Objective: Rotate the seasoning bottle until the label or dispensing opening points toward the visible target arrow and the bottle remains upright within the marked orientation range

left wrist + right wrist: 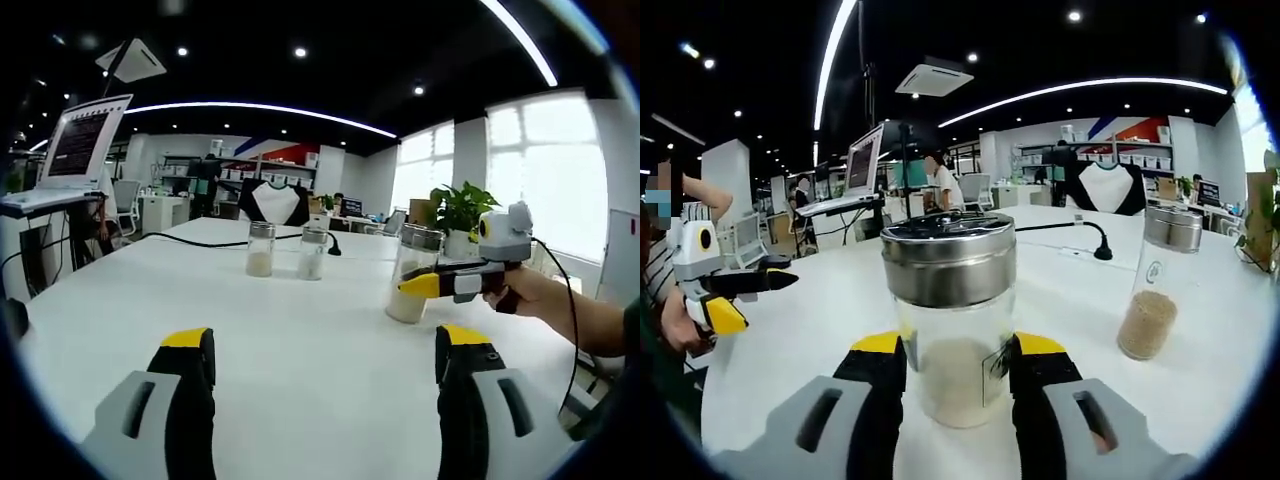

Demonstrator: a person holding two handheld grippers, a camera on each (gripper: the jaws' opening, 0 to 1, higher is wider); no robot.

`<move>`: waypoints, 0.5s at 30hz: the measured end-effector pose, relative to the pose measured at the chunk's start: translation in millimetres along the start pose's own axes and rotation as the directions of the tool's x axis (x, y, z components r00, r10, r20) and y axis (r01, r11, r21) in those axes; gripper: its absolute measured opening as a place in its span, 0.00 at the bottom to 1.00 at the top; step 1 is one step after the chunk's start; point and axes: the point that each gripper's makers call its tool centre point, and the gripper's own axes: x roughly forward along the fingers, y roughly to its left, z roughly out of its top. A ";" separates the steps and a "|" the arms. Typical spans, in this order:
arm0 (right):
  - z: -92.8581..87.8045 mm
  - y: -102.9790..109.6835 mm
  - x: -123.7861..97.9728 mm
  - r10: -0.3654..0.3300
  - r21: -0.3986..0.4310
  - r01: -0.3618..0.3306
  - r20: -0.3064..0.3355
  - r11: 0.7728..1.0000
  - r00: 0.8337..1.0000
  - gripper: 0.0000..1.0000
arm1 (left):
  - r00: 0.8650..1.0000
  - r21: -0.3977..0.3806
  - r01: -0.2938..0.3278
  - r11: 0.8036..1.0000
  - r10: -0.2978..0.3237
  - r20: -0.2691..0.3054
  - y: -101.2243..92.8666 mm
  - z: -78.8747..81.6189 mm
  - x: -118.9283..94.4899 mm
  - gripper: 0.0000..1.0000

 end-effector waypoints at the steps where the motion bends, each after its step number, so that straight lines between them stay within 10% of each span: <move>1: 0.0 0.0 0.0 -0.001 0.000 0.001 0.001 1.000 1.000 0.40 | 1.000 0.000 0.000 1.000 0.000 -0.001 -0.1 -0.3 0.1 0.96; 15: -0.7 0.4 0.3 -0.008 0.025 0.008 -0.002 1.000 1.000 0.41 | 1.000 0.002 0.004 1.000 -0.004 -0.002 -1.4 -0.9 -0.8 0.96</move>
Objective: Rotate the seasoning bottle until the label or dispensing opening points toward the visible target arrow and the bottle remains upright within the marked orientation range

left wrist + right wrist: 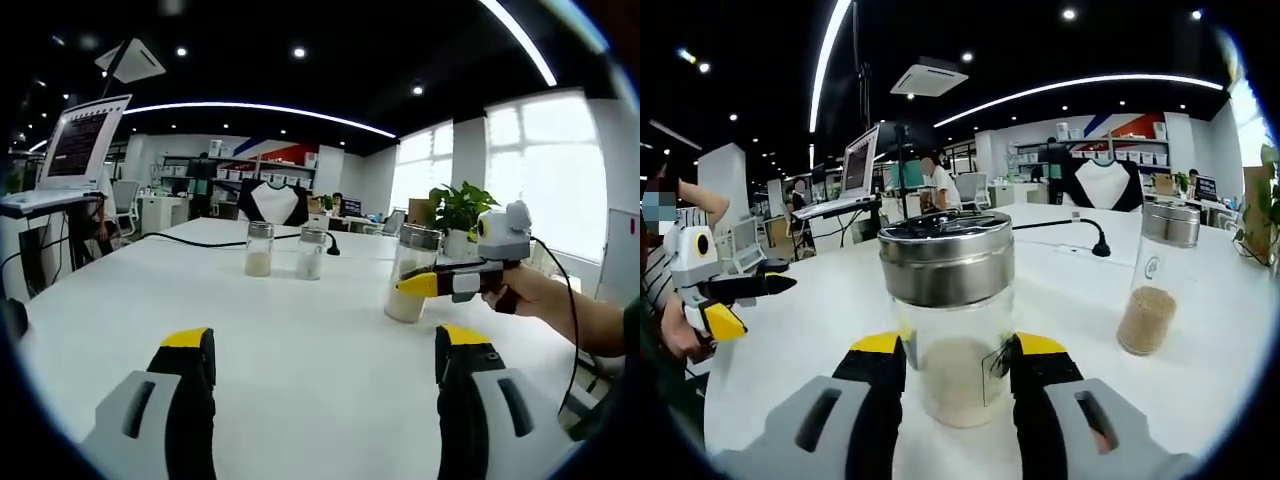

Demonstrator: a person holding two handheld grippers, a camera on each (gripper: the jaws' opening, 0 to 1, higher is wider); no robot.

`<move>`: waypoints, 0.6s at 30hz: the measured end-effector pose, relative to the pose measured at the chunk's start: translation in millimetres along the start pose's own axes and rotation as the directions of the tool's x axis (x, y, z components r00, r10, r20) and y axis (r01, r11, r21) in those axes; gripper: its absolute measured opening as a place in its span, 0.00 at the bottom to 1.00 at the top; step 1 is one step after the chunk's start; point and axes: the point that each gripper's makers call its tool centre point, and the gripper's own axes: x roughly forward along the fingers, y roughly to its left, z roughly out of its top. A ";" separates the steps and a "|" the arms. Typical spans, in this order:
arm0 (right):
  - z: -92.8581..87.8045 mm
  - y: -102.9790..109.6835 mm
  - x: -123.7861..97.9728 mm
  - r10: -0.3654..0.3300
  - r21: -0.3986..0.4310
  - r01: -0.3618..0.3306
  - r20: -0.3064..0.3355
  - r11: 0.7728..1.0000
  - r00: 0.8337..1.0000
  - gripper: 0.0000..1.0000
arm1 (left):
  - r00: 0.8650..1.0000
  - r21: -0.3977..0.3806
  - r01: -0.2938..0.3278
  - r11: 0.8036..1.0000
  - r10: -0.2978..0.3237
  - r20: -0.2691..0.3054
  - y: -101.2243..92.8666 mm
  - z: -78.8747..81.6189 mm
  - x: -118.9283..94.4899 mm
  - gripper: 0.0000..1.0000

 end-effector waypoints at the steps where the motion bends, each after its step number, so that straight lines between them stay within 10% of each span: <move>1: -0.1 -0.2 0.1 0.001 0.003 -0.001 0.001 1.000 1.000 0.41 | 1.000 -0.001 0.001 1.000 -0.001 0.000 -0.2 -0.1 0.0 0.96; 18: 8.5 3.8 -10.1 0.120 -0.057 -0.119 0.004 0.991 0.993 0.63 | 1.000 0.001 0.004 1.000 -0.004 -0.001 -0.9 -0.8 -0.5 0.96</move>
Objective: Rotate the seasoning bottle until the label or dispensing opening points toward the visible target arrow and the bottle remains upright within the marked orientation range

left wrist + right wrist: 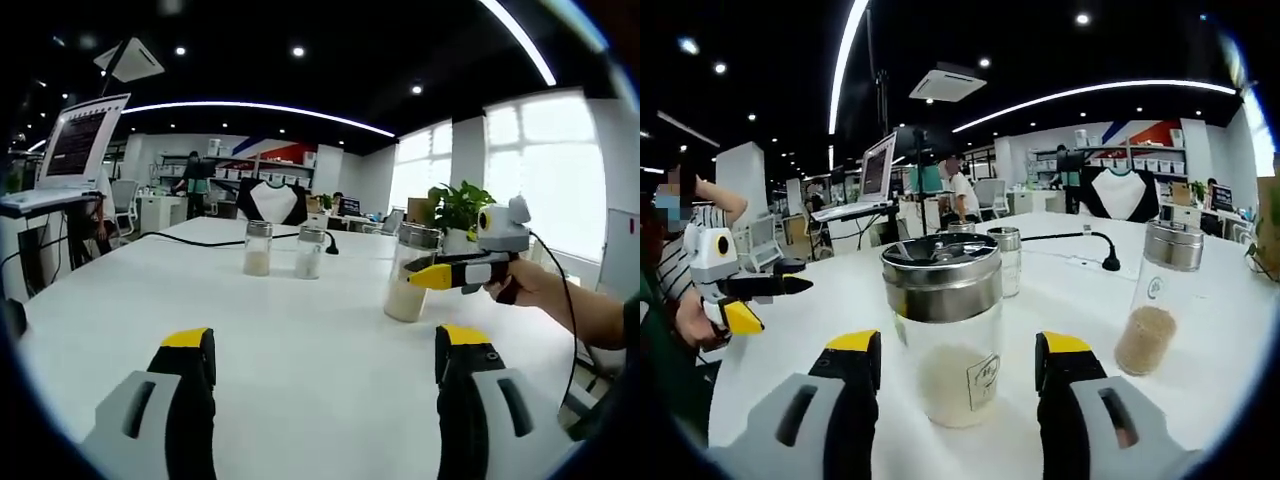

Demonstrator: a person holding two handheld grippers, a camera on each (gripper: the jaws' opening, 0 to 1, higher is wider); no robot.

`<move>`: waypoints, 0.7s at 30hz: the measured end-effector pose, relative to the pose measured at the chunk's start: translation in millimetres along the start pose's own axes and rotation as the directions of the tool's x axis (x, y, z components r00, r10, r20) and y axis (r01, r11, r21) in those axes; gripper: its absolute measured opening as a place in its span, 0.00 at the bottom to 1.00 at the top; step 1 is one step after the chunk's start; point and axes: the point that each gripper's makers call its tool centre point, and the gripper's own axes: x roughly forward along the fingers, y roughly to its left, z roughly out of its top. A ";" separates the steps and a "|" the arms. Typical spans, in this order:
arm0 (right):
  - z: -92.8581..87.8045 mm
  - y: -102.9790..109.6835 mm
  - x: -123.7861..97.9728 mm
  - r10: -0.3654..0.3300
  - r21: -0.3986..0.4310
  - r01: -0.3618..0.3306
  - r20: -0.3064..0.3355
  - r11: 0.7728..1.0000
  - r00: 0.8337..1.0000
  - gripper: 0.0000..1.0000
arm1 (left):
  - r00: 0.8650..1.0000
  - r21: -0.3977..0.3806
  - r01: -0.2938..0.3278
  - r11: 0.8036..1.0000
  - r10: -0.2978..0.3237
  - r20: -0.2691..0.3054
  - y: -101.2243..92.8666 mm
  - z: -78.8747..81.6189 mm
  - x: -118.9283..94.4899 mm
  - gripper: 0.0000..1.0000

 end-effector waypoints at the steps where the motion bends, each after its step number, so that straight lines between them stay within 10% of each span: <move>1: -0.9 0.3 0.6 0.009 -0.006 -0.009 -0.006 1.000 1.000 0.64 | 1.000 0.001 -0.001 1.000 0.001 0.001 0.2 0.3 -0.3 0.96; 21: -6.6 -4.0 4.8 0.242 -0.008 -0.242 0.043 0.970 0.969 0.62 | 1.000 0.003 -0.003 1.000 0.003 0.002 2.1 1.6 1.4 0.96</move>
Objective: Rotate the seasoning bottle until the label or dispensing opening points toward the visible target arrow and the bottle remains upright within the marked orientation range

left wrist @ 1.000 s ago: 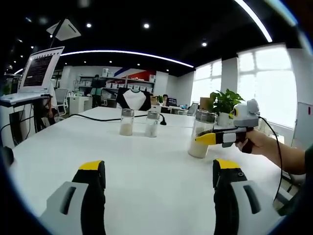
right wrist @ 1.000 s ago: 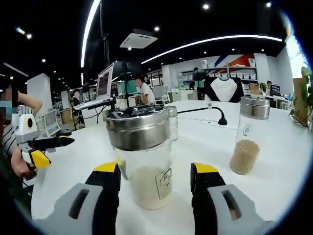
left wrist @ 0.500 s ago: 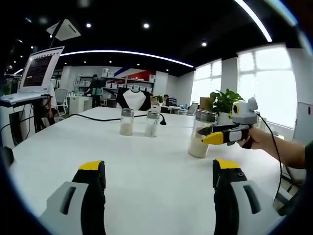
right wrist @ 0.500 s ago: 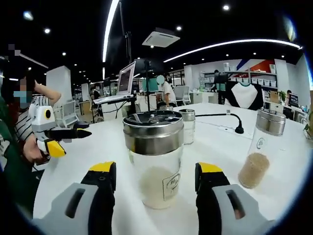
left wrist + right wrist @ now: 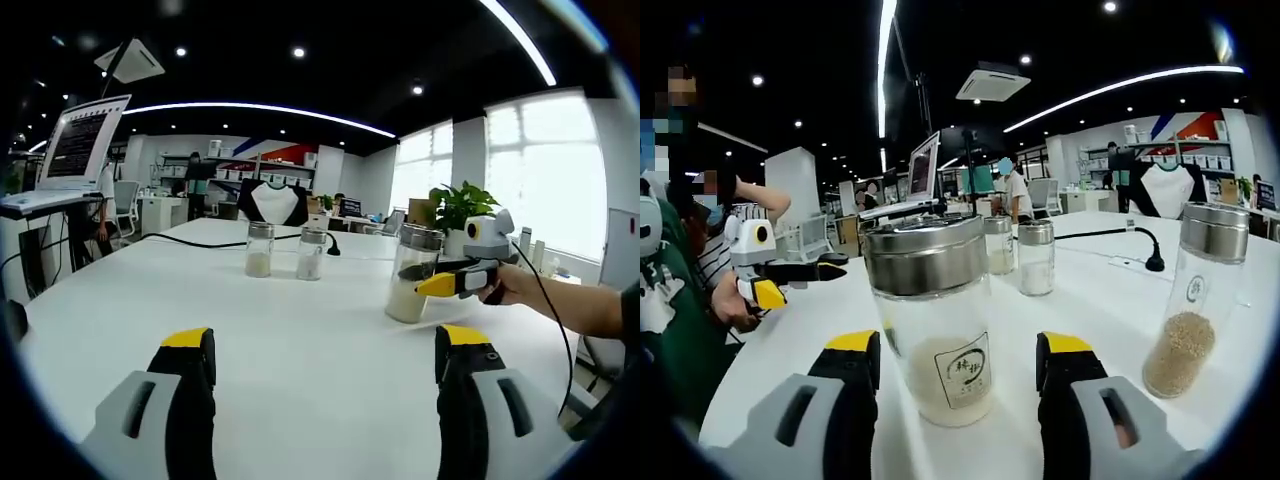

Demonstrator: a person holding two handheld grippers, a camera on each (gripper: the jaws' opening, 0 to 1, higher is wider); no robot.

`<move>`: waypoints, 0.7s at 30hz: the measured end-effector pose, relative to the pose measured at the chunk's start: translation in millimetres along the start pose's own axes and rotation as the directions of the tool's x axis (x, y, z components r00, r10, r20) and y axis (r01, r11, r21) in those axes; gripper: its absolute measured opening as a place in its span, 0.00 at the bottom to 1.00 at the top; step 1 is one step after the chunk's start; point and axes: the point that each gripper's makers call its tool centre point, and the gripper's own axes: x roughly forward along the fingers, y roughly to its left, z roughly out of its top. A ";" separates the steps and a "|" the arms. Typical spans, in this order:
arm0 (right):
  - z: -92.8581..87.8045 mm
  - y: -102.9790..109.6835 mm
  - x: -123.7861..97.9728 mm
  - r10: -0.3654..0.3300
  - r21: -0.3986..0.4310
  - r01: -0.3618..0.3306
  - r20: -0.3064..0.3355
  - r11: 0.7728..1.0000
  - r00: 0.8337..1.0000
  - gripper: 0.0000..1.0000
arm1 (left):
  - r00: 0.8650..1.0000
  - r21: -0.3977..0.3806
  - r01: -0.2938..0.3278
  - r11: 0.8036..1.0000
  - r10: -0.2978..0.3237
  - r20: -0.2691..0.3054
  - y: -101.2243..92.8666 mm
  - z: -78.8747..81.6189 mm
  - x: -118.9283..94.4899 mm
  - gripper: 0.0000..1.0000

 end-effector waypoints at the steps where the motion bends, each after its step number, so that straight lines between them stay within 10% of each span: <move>1: 0.2 0.5 0.1 0.005 -0.005 -0.005 -0.001 1.000 1.000 0.62 | 1.000 0.001 0.000 1.000 0.000 -0.001 -0.2 -0.2 0.2 0.96; 21: 2.1 13.8 3.8 0.077 -0.034 -0.077 0.003 0.996 0.997 0.40 | 1.000 0.001 0.003 1.000 -0.003 -0.002 -2.1 -0.4 0.0 0.96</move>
